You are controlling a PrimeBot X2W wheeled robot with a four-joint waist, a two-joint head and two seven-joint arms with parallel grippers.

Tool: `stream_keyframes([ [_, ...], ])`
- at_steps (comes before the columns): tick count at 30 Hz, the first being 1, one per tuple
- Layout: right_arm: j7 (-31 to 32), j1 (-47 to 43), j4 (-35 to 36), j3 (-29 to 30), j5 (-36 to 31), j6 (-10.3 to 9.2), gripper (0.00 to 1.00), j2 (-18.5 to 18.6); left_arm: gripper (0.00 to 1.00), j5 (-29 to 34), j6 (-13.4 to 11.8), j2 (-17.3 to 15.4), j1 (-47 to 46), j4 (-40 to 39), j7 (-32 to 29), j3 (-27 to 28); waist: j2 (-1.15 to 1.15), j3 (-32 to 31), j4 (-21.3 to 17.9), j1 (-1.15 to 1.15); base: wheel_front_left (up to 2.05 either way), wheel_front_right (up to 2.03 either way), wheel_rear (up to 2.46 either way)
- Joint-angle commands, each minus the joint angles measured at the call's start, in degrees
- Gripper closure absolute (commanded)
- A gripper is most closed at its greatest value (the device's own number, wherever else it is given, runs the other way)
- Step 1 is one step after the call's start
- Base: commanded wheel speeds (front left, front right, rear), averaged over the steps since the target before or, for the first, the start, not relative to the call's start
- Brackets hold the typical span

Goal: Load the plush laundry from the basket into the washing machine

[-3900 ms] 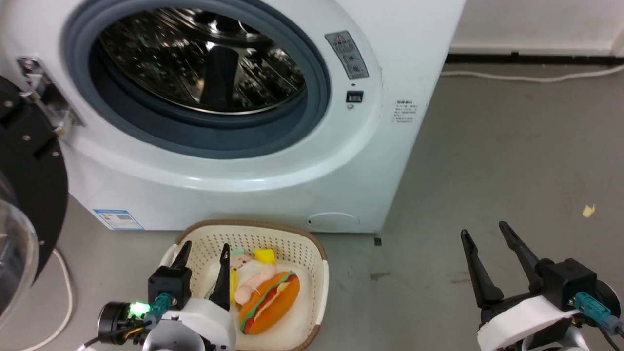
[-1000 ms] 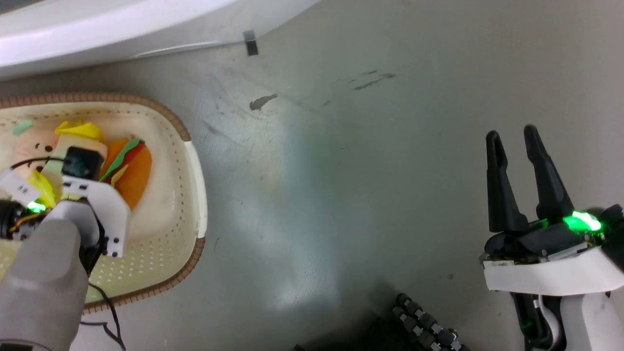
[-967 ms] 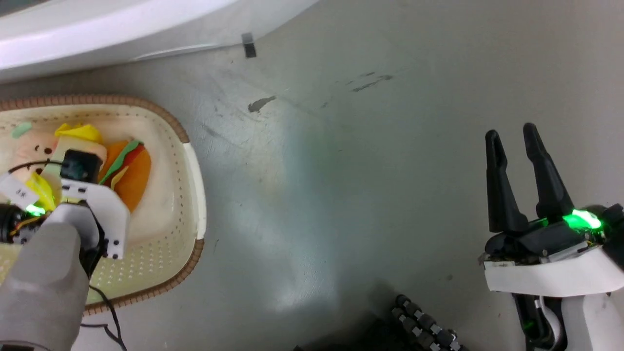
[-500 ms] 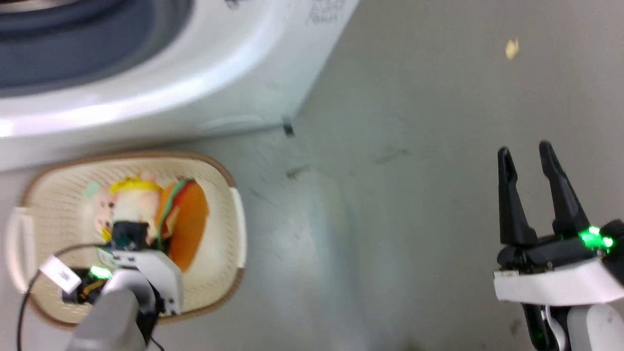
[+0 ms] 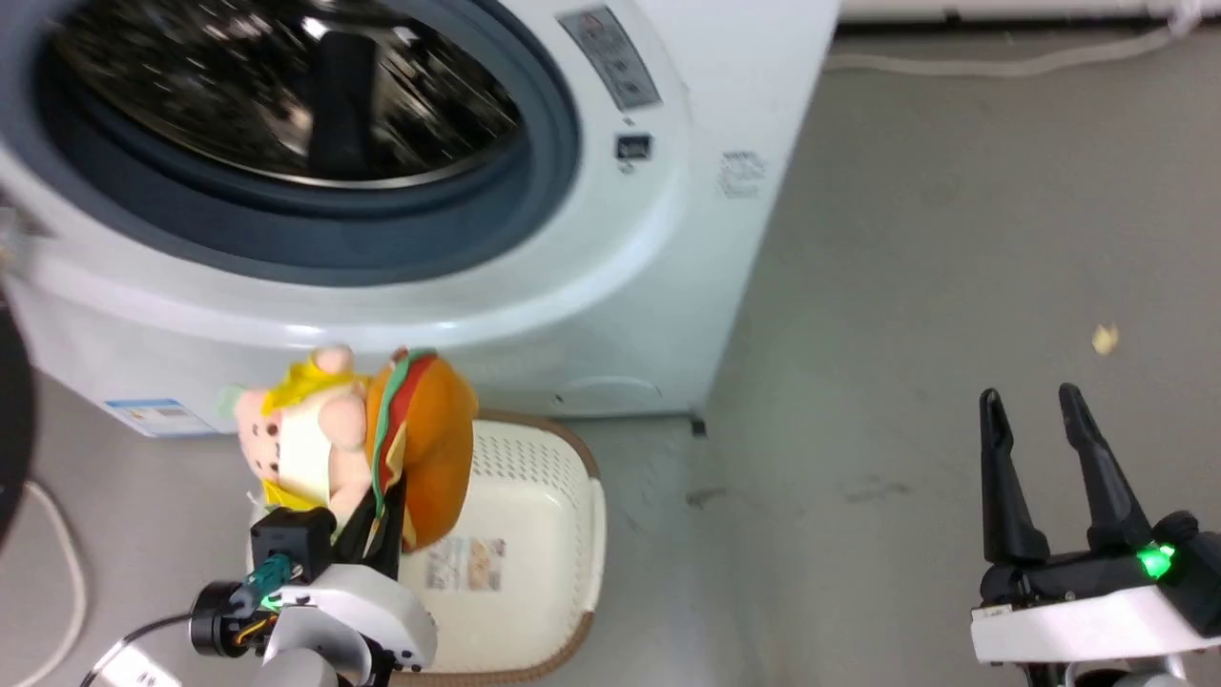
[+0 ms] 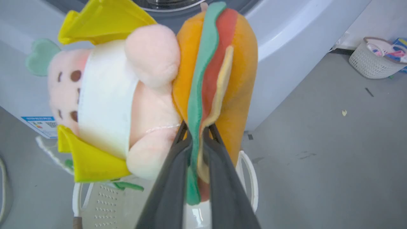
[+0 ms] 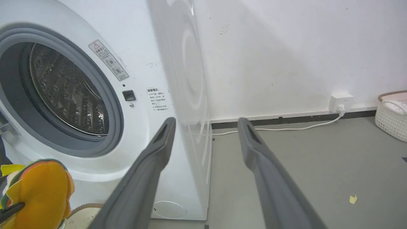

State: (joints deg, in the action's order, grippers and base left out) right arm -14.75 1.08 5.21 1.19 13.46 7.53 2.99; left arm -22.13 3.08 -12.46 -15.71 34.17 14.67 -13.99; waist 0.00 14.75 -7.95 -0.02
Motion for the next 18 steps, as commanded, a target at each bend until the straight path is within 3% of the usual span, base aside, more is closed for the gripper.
stream_keyframes([
  [1,-0.25,-0.95,-0.18,-0.18,-0.42,-0.04,0.00,-0.12,1.00,1.17,-0.61,0.79,2.01,-5.20,0.32,1.59,0.00,-4.19,3.25,0.02,0.00,0.00,0.00],
  [3,-0.25,-1.54,-0.14,-0.41,-0.52,-0.04,0.00,-0.12,1.00,3.12,-1.02,1.94,5.20,-14.45,0.32,4.53,0.00,-4.84,3.45,0.02,0.00,0.00,0.00],
  [9,-0.25,-1.54,0.19,-1.30,-0.21,-0.04,0.00,-0.12,1.00,6.88,-0.33,3.12,5.60,-27.82,0.32,8.59,0.00,-3.27,2.75,0.02,0.00,0.00,0.00],
  [13,-0.25,-0.58,0.65,-2.08,0.04,-0.04,0.00,-0.12,1.00,6.91,0.78,2.40,1.07,-29.47,0.32,10.09,0.00,0.35,1.68,0.02,0.00,0.00,0.00],
  [18,-0.25,2.48,1.96,-2.63,0.78,-0.04,0.00,-0.12,1.00,6.47,1.83,-1.44,-8.53,-28.40,-2.89,11.13,0.00,7.65,-1.10,0.02,0.00,0.00,0.00],
])
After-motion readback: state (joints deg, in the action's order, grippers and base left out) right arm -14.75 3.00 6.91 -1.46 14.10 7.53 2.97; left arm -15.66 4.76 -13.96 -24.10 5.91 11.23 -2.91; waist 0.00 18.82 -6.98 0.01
